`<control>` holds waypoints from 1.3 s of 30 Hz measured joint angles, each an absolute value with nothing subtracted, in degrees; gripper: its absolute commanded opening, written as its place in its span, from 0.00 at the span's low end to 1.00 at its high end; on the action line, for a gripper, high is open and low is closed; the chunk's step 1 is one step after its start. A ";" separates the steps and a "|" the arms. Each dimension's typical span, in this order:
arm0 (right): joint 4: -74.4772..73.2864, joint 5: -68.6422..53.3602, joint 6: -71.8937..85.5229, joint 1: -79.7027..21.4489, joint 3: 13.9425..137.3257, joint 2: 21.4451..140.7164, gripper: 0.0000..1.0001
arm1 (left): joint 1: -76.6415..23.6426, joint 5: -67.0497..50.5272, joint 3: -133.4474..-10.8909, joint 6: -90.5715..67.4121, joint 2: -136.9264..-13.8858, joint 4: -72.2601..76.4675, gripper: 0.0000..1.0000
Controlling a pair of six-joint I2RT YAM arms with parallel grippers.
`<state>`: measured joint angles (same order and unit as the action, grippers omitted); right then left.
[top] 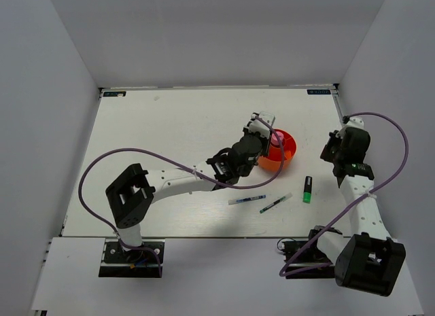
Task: Sort the stationery into containers
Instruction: Place the pen in the storage box.
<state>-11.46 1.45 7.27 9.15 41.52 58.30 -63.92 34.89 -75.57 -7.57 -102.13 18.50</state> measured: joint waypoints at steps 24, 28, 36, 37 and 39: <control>-16.60 -14.09 5.61 14.17 41.93 59.07 0.00 | -64.84 33.89 -77.65 -9.56 -110.50 24.91 0.00; -16.60 -14.98 5.58 14.20 41.93 58.67 0.00 | -65.12 33.95 -78.59 -9.58 -113.40 26.15 0.00; -16.62 -15.86 5.58 14.24 41.93 58.41 0.00 | -65.21 34.61 -79.59 -9.52 -115.11 27.94 0.00; -16.62 -15.94 5.58 14.24 41.93 58.41 0.00 | -65.21 34.63 -79.70 -9.50 -115.22 28.23 0.00; -16.64 -16.27 5.58 14.24 41.93 58.30 0.00 | -65.21 34.92 -80.12 -9.52 -115.55 28.80 0.00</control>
